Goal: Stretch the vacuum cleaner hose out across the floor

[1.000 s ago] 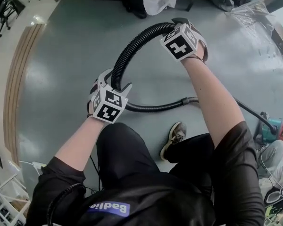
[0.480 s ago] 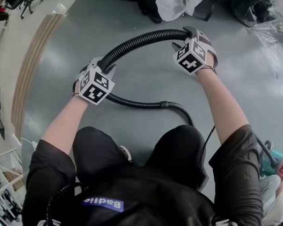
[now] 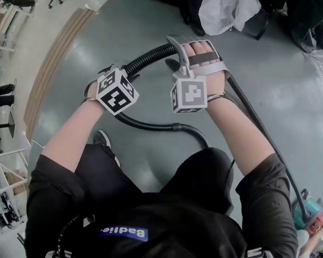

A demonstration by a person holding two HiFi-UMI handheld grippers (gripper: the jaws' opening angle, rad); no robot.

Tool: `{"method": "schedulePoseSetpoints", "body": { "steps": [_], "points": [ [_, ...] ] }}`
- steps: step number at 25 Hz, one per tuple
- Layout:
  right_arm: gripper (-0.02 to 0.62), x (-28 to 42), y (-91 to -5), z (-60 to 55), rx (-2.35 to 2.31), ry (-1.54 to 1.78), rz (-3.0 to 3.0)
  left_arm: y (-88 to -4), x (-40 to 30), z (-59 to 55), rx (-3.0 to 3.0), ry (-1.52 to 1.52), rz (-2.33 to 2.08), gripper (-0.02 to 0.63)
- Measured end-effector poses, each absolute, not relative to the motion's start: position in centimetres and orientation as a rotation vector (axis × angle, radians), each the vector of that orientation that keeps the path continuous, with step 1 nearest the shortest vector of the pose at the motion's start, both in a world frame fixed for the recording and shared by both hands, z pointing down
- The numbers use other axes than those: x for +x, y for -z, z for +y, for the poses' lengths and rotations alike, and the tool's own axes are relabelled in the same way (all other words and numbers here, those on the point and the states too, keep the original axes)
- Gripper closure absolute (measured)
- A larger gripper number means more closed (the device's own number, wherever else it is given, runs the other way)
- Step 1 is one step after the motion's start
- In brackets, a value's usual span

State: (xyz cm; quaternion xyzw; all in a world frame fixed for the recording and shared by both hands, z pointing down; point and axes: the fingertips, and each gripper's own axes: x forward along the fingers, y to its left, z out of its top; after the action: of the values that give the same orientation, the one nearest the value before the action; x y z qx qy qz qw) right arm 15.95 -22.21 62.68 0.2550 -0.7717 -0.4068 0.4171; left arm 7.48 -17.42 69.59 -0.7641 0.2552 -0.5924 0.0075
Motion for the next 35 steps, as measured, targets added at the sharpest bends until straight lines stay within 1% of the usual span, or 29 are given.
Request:
{"method": "schedulePoseSetpoints", "body": {
  "steps": [2,5,6,7,8,12,14,16,18,25,26,28,31,32,33,34,35],
  "points": [
    [0.244,11.9,-64.4,-21.9,0.586,1.136,-1.876,-69.8,6.8,-17.7,-2.378,1.878,0.729,0.483],
    [0.249,8.9,-65.8,-23.6,0.619,1.172,-1.826,-70.3,4.9,-17.9,-2.387,1.928,0.622,0.477],
    [0.304,8.1,-65.8,-24.1,0.635,1.16,-1.83,-70.4,4.5,-17.8,-2.403,1.922,0.589,0.474],
    [0.405,7.3,-65.8,-24.6,0.653,1.13,-1.844,-70.5,4.3,-17.6,-2.431,1.902,0.57,0.465],
    [0.48,6.6,-65.8,-25.1,0.67,1.075,-1.863,-70.6,4.1,-17.7,-2.479,1.866,0.572,0.462],
    [0.478,4.3,-65.8,-27.6,0.745,0.832,-1.891,-69.1,2.2,-20.3,-2.66,1.572,0.733,0.452],
    [0.471,3.9,-65.7,-29.4,0.805,0.724,-1.886,-68.3,0.3,-22.1,-2.577,1.435,0.816,0.386],
    [0.456,4.4,-65.6,-31.3,0.865,0.601,-1.885,-68.1,-1.6,-23.1,-2.538,1.34,0.864,0.365],
    [0.448,5.0,-65.4,-33.0,0.922,0.509,-1.873,-68.4,-3.4,-23.7,-2.565,1.282,0.897,0.36],
    [0.432,5.5,-64.9,-36.3,1.11,0.258,-1.861,-72.5,-10.5,-25.1,-2.618,1.233,0.953,0.348],
    [0.422,5.1,-65.2,-36.5,1.113,0.237,-1.863,-73.2,-11.4,-25.4,-2.633,1.23,0.96,0.348],
    [0.39,4.1,-66.6,-36.5,1.076,0.218,-1.847,-74.2,-13.2,-26.0,-2.653,1.249,0.959,0.371],
    [0.377,2.9,-69.3,-35.9,0.984,0.206,-1.786,-74.8,-15.6,-26.5,-2.628,1.302,0.883,0.382],
    [0.361,2.4,-70.0,-35.8,0.959,0.212,-1.764,-74.8,-16.3,-26.7,-2.614,1.315,0.843,0.385],
    [0.352,1.9,-70.4,-35.8,0.934,0.235,-1.737,-74.7,-16.9,-27.1,-2.608,1.326,0.802,0.385],
    [0.32,1.3,-70.7,-36.0,0.906,0.276,-1.702,-74.6,-17.4,-27.6,-2.607,1.34,0.763,0.387],
    [0.312,0.4,-70.9,-36.2,0.875,0.335,-1.667,-74.5,-17.8,-28.1,-2.609,1.361,0.722,0.39]
  ]
}}
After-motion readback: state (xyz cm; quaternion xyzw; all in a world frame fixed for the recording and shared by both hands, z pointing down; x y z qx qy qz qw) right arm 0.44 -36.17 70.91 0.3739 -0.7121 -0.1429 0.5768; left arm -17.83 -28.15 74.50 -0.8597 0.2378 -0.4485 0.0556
